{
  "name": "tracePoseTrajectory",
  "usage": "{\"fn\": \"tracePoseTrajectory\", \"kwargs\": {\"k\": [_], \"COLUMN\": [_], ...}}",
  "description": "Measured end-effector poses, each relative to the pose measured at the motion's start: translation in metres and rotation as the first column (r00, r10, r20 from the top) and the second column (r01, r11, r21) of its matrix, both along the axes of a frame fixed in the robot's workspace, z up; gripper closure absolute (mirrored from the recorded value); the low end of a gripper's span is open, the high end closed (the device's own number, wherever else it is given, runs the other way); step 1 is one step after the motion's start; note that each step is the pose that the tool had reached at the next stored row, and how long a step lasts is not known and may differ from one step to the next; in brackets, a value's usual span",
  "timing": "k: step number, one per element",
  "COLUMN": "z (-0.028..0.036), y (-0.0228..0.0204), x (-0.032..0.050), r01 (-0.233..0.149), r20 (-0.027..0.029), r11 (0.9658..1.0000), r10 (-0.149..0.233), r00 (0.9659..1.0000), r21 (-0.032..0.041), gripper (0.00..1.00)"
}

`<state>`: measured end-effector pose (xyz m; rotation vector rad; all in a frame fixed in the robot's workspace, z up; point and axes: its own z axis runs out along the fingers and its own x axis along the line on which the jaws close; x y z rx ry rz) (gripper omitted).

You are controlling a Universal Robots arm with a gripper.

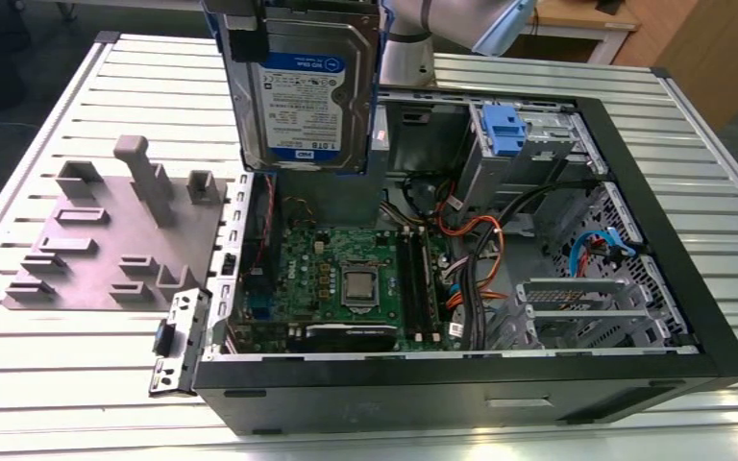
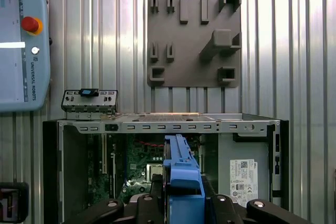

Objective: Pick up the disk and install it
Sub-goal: 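Pick up the disk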

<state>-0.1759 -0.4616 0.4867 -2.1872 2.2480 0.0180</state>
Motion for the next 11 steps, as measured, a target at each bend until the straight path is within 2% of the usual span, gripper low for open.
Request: {"fn": "tracePoseTrajectory", "kwargs": {"k": [4, 11], "z": [0.0, 0.0], "y": [0.0, 0.0], "x": [0.0009, 0.011], "r01": [0.0, 0.0], "r20": [0.0, 0.0], "r11": [1.0, 1.0], "r10": [0.0, 0.0], "r00": [1.0, 1.0], "r21": [0.0, 0.0], "gripper": [0.64, 0.64]}}
